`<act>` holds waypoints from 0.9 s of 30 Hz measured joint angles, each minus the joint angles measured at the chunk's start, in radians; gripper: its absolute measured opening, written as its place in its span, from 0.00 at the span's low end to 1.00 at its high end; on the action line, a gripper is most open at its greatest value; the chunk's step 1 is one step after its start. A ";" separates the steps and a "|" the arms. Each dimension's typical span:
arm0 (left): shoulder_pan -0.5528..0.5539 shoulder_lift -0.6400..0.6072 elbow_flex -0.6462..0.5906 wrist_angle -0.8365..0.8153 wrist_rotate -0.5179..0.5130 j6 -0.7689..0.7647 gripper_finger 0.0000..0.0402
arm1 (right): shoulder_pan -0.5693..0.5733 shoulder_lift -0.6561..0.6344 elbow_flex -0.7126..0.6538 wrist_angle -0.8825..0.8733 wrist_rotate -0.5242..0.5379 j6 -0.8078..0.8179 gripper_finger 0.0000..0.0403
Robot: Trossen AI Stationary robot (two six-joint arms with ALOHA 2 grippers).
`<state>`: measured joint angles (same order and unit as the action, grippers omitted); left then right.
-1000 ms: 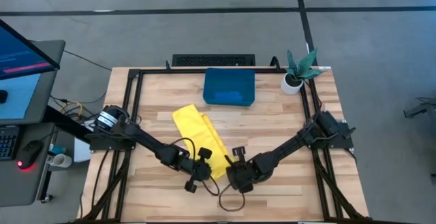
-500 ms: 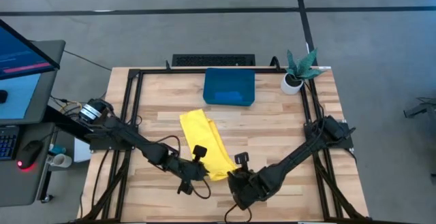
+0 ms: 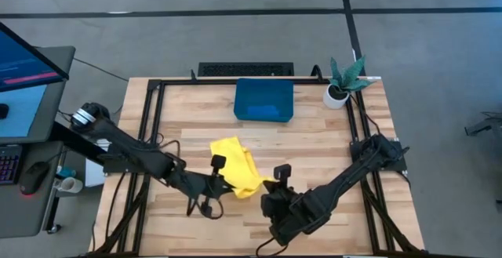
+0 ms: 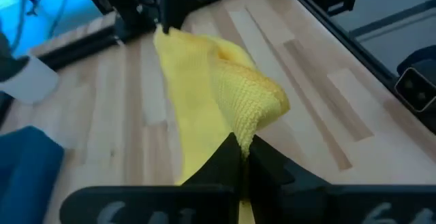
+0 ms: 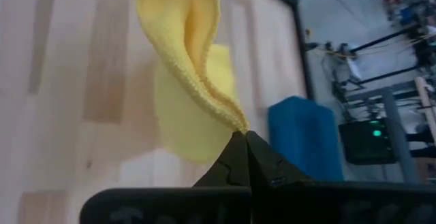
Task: Roll microfiber towels into tight, uniform cylinder then place into a basket
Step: Roll the yellow microfiber cloth
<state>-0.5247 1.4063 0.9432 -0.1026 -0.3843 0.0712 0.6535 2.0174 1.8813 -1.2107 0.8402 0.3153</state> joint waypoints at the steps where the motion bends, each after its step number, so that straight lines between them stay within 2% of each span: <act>1: 0.000 -0.020 0.000 -0.002 -0.004 0.007 0.01 | -0.001 0.000 0.026 -0.017 0.013 0.000 0.00; 9: -0.005 -0.125 0.097 -0.040 -0.005 -0.066 0.00 | -0.014 -0.002 0.211 -0.132 0.055 -0.004 0.00; 17: -0.039 -0.111 0.267 -0.102 0.009 -0.229 0.00 | -0.003 -0.002 0.371 -0.177 0.047 -0.039 0.00; 23: -0.071 -0.110 0.328 -0.125 0.009 -0.335 0.00 | 0.038 -0.002 0.463 -0.175 0.022 -0.064 0.00; 27: -0.101 -0.112 0.375 -0.112 0.014 -0.372 0.00 | 0.065 -0.007 0.475 -0.136 0.022 -0.093 0.00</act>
<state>-0.6255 1.2945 1.3181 -0.2150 -0.3700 -0.3012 0.7189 2.0106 2.3566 -1.3469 0.8619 0.2222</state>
